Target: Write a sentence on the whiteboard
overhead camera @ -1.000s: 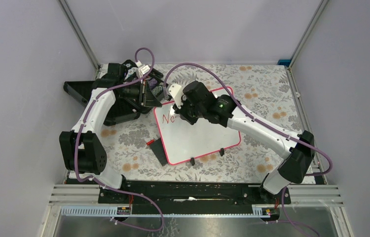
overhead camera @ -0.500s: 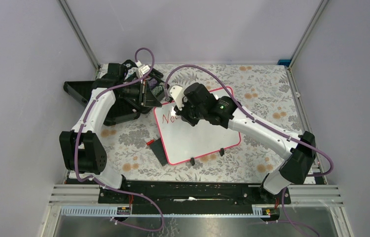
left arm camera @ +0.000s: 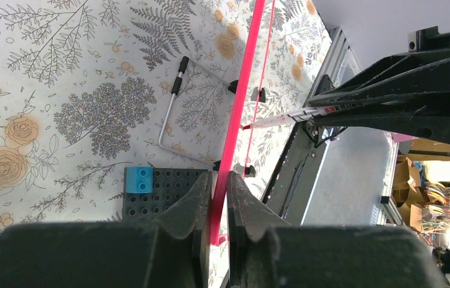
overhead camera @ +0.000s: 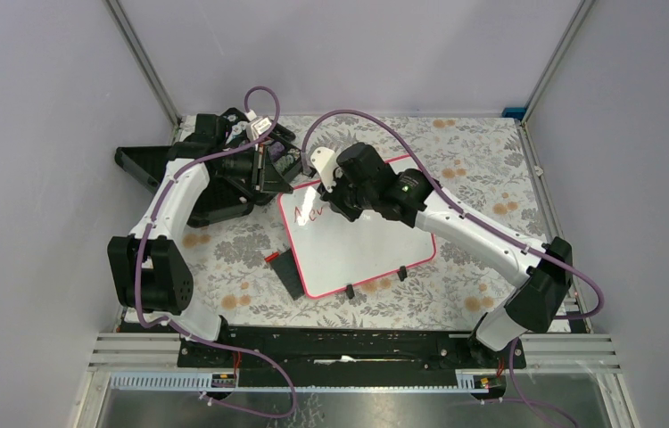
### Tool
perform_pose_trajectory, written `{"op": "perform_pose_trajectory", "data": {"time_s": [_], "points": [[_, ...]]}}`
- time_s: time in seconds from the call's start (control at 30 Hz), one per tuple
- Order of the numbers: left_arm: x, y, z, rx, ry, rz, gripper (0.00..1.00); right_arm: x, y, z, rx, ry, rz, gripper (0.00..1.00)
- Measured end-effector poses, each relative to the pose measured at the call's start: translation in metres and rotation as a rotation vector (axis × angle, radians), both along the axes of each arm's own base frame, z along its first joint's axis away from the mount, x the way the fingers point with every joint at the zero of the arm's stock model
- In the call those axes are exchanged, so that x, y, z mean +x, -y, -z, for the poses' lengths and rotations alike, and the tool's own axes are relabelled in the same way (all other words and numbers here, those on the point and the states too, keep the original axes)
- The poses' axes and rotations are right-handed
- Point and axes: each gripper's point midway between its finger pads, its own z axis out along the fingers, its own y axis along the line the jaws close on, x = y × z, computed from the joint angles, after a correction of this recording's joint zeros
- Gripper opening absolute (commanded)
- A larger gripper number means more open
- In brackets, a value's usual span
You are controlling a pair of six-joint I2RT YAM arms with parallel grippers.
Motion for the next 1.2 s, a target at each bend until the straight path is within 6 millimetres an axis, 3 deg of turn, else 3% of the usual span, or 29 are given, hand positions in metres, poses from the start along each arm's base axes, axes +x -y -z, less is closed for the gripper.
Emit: {"op": "perform_pose_trajectory", "data": {"time_s": [0.67,1.2], "points": [[0.000,0.000,0.001,0.000,-0.003,0.000,0.00,-0.010,0.008,0.014,-0.014,-0.036,-0.015,0.00],[0.000,0.000,0.001,-0.001,-0.003,0.001,0.00,-0.005,0.010,0.005,-0.013,-0.016,-0.003,0.00]]}}
